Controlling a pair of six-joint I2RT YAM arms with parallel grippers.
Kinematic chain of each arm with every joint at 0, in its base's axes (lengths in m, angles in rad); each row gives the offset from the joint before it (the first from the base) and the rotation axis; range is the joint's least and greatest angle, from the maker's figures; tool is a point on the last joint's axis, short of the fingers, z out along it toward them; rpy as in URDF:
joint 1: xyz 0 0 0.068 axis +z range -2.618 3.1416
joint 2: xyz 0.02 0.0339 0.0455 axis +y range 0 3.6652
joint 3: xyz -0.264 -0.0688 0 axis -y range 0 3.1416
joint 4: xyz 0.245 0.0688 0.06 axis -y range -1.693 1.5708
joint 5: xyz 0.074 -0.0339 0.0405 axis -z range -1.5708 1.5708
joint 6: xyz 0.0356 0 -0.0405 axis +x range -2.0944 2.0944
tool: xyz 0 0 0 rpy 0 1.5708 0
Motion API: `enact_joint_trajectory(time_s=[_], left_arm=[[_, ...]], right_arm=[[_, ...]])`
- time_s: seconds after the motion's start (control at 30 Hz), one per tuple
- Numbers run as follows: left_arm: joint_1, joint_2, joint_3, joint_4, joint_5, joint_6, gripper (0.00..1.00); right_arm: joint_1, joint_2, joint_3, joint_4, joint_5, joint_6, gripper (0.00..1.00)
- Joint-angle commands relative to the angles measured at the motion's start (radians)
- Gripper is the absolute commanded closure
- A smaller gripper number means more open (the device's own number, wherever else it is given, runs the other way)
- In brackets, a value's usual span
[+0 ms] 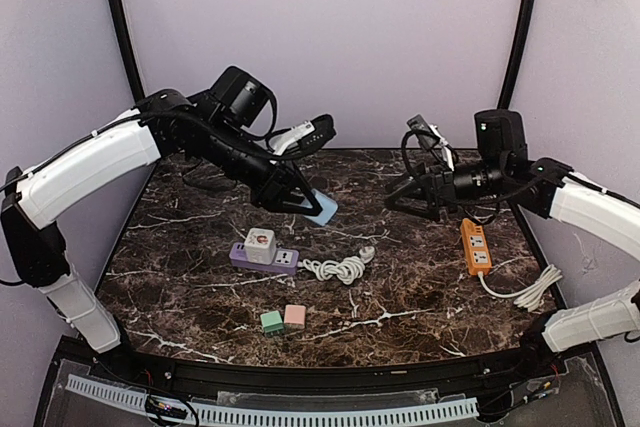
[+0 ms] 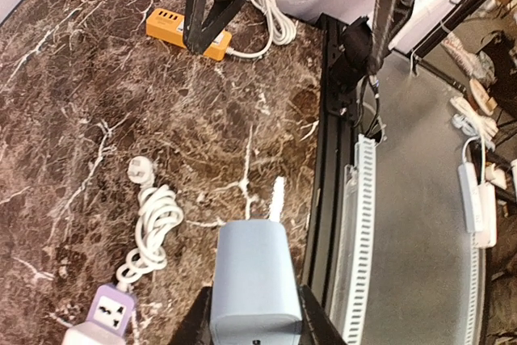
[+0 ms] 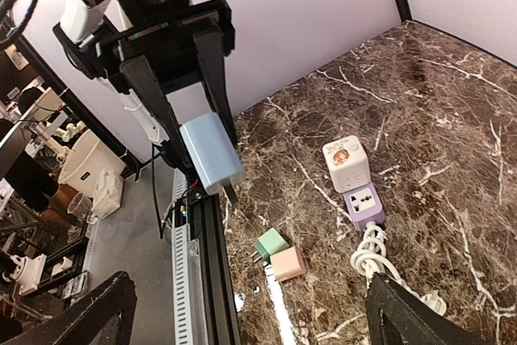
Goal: Insert the plug
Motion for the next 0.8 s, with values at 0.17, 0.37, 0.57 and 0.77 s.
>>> enact_joint_trajectory(time_s=[0.17,0.37,0.57,0.77], left_arm=[[-0.004,-0.035,0.056,-0.232,-0.210,0.319,0.99],[-0.004,0.019,0.127,-0.343,-0.299,0.426,0.99],[-0.004,0.065,0.141,-0.386,-0.344,0.482,0.99],[-0.004,0.159,0.183,-0.482,-0.379,0.531,0.99]], right_arm=[[-0.015,-0.042,-0.043,-0.122,0.114,-0.060,0.01],[-0.015,-0.046,-0.045,-0.177,0.136,-0.083,0.01],[-0.016,-0.043,-0.045,-0.194,0.137,-0.088,0.01],[-0.015,-0.029,-0.049,-0.197,0.142,-0.089,0.01]])
